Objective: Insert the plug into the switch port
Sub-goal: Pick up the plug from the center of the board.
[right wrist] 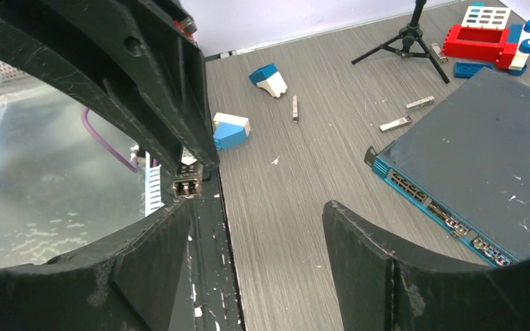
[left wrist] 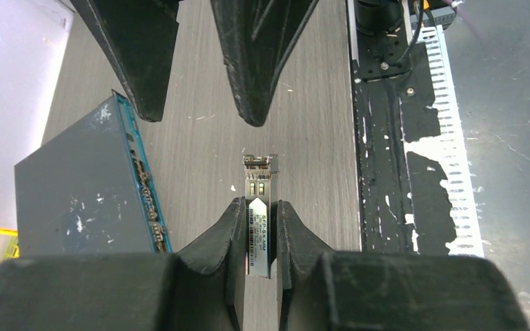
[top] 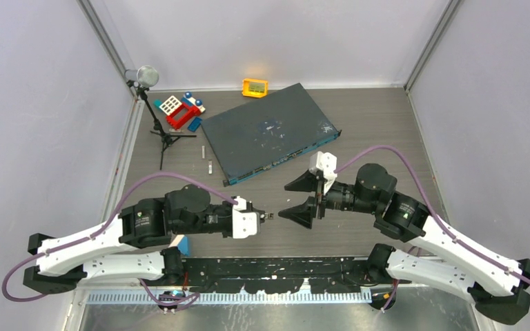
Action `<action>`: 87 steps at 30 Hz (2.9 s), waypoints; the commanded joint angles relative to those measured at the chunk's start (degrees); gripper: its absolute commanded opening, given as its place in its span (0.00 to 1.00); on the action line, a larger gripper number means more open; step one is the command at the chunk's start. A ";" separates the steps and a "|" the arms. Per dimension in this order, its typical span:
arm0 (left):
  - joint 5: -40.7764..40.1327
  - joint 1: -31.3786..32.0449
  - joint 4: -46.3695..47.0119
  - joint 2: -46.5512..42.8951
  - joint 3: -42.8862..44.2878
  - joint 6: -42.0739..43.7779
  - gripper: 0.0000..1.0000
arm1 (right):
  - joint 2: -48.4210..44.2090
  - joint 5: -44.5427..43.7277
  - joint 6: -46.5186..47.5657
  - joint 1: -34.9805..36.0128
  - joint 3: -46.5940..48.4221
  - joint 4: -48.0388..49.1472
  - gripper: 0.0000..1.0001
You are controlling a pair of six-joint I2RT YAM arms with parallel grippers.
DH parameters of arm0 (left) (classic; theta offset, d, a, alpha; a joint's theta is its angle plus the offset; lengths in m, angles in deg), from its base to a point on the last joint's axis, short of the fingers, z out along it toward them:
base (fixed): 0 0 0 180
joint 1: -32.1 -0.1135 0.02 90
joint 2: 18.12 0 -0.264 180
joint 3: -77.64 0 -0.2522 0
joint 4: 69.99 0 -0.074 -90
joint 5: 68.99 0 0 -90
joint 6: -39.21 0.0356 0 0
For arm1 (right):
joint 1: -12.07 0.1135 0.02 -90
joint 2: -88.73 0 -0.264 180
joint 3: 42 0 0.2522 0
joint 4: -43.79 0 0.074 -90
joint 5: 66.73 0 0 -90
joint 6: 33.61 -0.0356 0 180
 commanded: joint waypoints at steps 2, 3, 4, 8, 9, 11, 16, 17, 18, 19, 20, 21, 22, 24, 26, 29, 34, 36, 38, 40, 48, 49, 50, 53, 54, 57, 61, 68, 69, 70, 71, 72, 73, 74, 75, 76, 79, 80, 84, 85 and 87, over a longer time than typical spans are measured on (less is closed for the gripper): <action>1.79 -0.08 -1.35 -1.90 0.01 -1.70 0.00 | 0.43 -6.97 7.89 6.82 1.97 2.85 0.72; 1.79 -0.11 -1.44 -2.16 -0.03 -1.63 0.00 | 0.45 -7.91 9.01 8.12 1.68 2.88 0.71; 1.80 -0.10 -1.70 -2.35 -0.07 -1.40 0.00 | 0.36 -8.77 10.07 9.24 1.35 3.01 0.71; 1.44 -0.06 -4.35 -2.26 1.01 1.18 0.00 | 0.36 -9.51 14.15 11.62 -0.11 3.46 0.70; 1.06 -0.10 -4.77 -2.25 1.30 2.09 0.00 | 0.35 -9.16 15.42 11.67 -0.59 3.65 0.69; -0.23 -0.07 -4.74 -2.32 1.53 3.93 0.00 | 0.37 -9.32 16.92 11.68 -1.14 3.67 0.68; -0.76 -0.03 -4.95 -2.66 2.25 9.31 0.00 | -0.06 -9.07 19.41 11.74 -1.15 3.42 0.68; -0.90 -0.10 -5.07 -2.69 2.42 10.10 0.00 | -0.11 -8.66 19.89 11.73 -1.12 3.42 0.68; -1.18 -0.11 -5.24 -2.69 2.62 10.91 0.00 | -0.09 -8.31 20.17 11.75 -1.06 3.37 0.68; -1.71 -0.13 -5.45 -2.57 2.96 11.60 0.00 | 0.12 -8.00 20.39 11.73 -0.90 3.56 0.68; -2.32 -0.08 -5.86 -2.29 3.36 12.14 0.00 | 0.35 -7.74 20.45 11.72 -0.67 3.59 0.68; -3.01 0.00 -6.14 -2.00 3.66 12.60 0.00 | 0.82 -7.48 20.41 11.75 -0.35 3.54 0.67; -3.47 -0.05 -6.39 -1.66 3.93 12.99 0.00 | 1.31 -7.13 20.45 11.75 -0.03 3.65 0.66; -5.26 -0.03 -6.45 -1.03 4.31 13.53 0.00 | 2.31 -6.77 20.50 11.76 0.35 4.21 0.65; -6.54 -0.06 -5.74 -0.56 4.12 14.11 0.00 | 3.39 -6.88 20.51 11.69 0.41 5.17 0.63; -7.60 -0.07 -5.51 0.42 4.26 14.83 0.00 | 4.95 -6.80 20.45 11.72 0.73 6.57 0.61; -8.30 -0.12 -5.64 1.10 4.33 14.90 0.00 | 5.92 -6.71 20.16 11.89 0.65 9.27 0.61; -8.25 -0.06 -5.17 0.93 4.12 14.82 0.00 | 6.25 -6.84 20.06 11.88 0.56 9.92 0.61; -8.21 -0.08 -4.78 0.54 3.69 14.79 0.00 | 6.65 -6.87 19.70 11.92 0.46 10.58 0.60; -8.14 -0.01 -4.56 0.44 3.43 14.59 0.00 | 7.13 -6.64 19.04 11.92 0.32 11.19 0.58; -7.69 -0.08 -4.45 0.41 3.06 14.46 0.00 | 7.63 -7.00 16.95 11.93 -1.45 15.47 0.47; -7.60 -0.11 -4.49 0.39 3.05 14.47 0.00 | 7.64 -7.02 16.78 11.94 -1.50 15.61 0.46; -7.59 -0.09 -4.53 0.43 3.10 14.50 0.00 | 7.64 -6.95 16.62 11.93 -1.47 15.59 0.43; -7.61 -0.11 -4.61 0.31 2.97 14.58 0.00 | 7.70 -6.85 16.32 11.94 -1.48 15.43 0.40; -7.59 -0.10 -4.57 0.23 2.91 14.70 0.00 | 7.77 -6.81 16.28 11.94 -1.36 15.19 0.40; -7.68 -0.04 -4.56 0.23 2.88 14.72 0.00 | 8.16 -6.54 16.36 11.93 -0.90 13.59 0.49; -7.69 -0.08 -4.55 -0.17 2.94 14.71 0.00 | 8.21 -7.00 16.32 11.94 -1.12 12.84 0.50; -7.60 -0.05 -4.62 -0.42 2.87 14.39 0.00 | 8.31 -7.20 15.93 11.92 -1.39 12.65 0.47; -7.64 -0.03 -4.62 -0.57 2.83 14.32 0.00 | 8.32 -7.13 15.88 11.87 -1.31 12.65 0.47; -7.60 -0.05 -4.67 -0.54 2.80 14.27 0.00 | 8.39 -7.12 15.80 11.89 -1.31 12.69 0.46; -7.53 -0.07 -4.69 -0.58 2.71 14.20 0.00 | 8.43 -7.07 15.75 11.91 -1.20 12.65 0.44; -7.50 -0.07 -4.59 -0.49 2.62 14.11 0.00 | 8.50 -6.96 15.71 11.88 -1.15 12.65 0.42; -7.43 -0.08 -4.50 -0.39 2.61 14.10 0.00 | 8.59 -6.93 15.69 11.93 -1.07 12.65 0.41; -7.34 -0.07 -4.45 -0.40 2.61 14.04 0.00 | 8.75 -6.86 15.62 11.94 -0.90 12.65 0.39; -7.25 -0.05 -4.48 -0.40 2.61 14.00 0.00 | 8.87 -6.78 15.57 11.94 -0.69 12.65 0.37; -7.17 -0.10 -4.42 -0.39 2.54 13.97 0.00 | 9.14 -6.76 15.53 11.93 -0.43 12.65 0.35; -7.13 -0.09 -4.07 -0.40 2.31 13.93 0.00 | 9.71 -6.53 15.27 11.86 0.53 10.79 0.30; -7.10 -0.10 -4.05 -0.36 2.28 13.94 0.00 | 9.81 -6.50 15.16 11.93 0.72 10.50 0.29; -7.31 -0.12 -4.23 -0.40 2.02 13.85 0.00 | 9.97 -6.17 14.53 11.88 0.64 10.54 0.29; -7.37 -0.12 -4.21 -0.38 1.92 13.87 0.00 | 9.97 -6.07 14.40 11.93 0.58 10.66 0.31; -7.41 -0.06 -4.19 -0.50 1.83 13.65 0.00 | 9.80 -6.35 14.28 11.87 0.26 11.25 0.39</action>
